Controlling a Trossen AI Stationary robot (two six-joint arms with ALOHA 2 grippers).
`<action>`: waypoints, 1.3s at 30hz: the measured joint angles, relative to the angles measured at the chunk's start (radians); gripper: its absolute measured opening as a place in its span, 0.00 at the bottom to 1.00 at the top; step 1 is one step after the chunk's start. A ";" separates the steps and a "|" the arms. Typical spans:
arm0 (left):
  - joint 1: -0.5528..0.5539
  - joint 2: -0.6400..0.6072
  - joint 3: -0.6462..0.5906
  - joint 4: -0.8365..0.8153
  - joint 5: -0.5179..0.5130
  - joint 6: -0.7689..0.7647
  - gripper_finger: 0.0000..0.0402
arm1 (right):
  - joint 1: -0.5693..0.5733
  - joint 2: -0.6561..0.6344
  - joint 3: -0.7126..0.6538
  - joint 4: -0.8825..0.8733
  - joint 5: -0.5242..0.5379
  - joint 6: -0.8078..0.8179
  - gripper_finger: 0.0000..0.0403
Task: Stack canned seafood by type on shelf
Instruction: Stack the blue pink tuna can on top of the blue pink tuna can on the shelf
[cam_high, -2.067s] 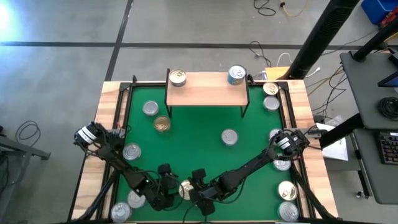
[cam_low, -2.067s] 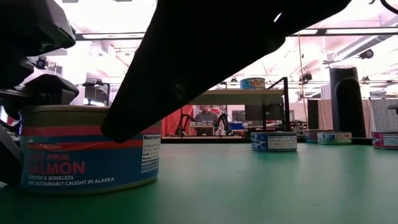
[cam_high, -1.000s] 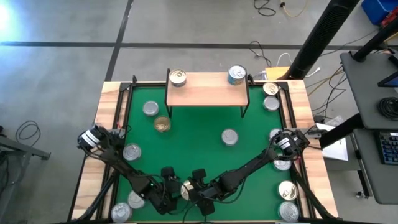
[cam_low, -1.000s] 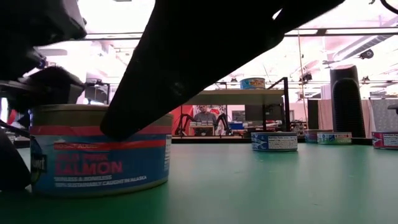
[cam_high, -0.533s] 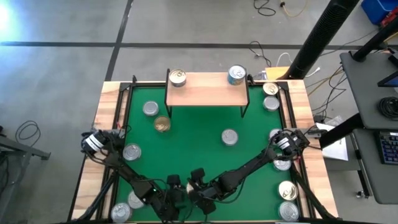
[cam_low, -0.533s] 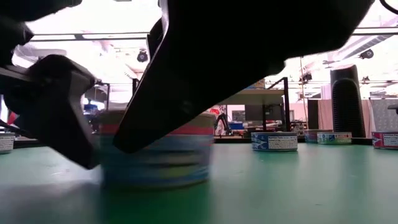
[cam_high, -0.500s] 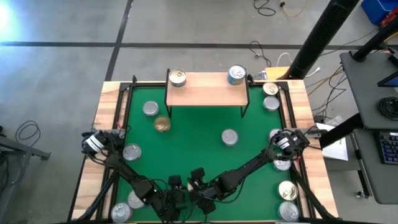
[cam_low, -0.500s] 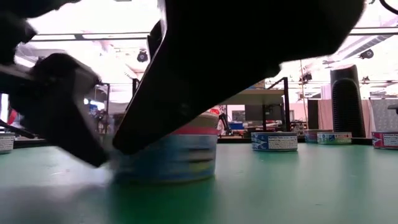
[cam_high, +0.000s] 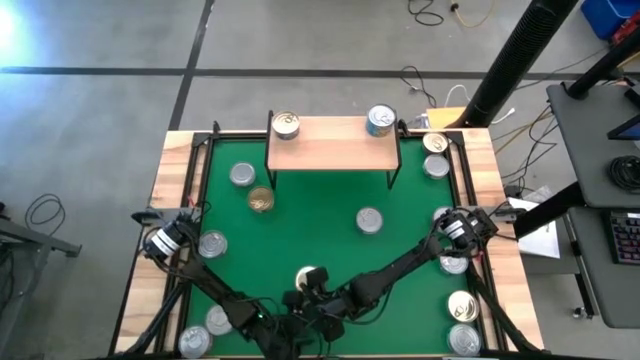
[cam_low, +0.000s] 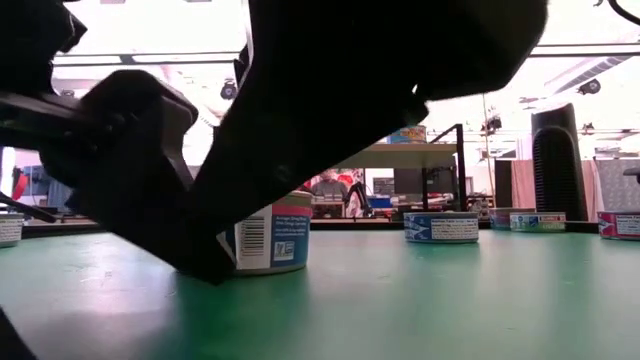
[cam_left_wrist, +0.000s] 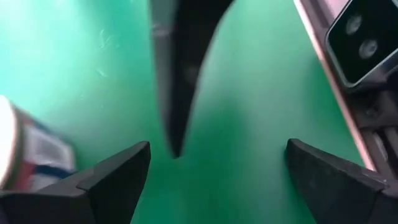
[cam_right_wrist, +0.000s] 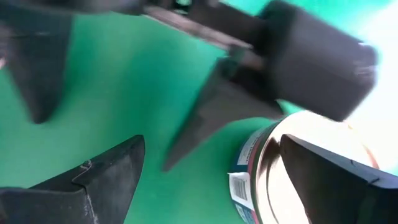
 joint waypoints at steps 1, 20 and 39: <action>-0.004 -0.007 0.010 -0.041 -0.003 -0.003 0.89 | 0.001 0.000 0.005 -0.002 -0.001 0.000 0.90; -0.019 -0.043 -0.063 -0.209 -0.277 -0.214 0.89 | -0.009 -0.009 0.140 -0.442 0.012 0.171 0.90; -0.004 -0.067 -0.080 -0.321 -0.317 -0.249 0.89 | 0.004 -0.009 0.166 -0.349 -0.095 0.160 0.90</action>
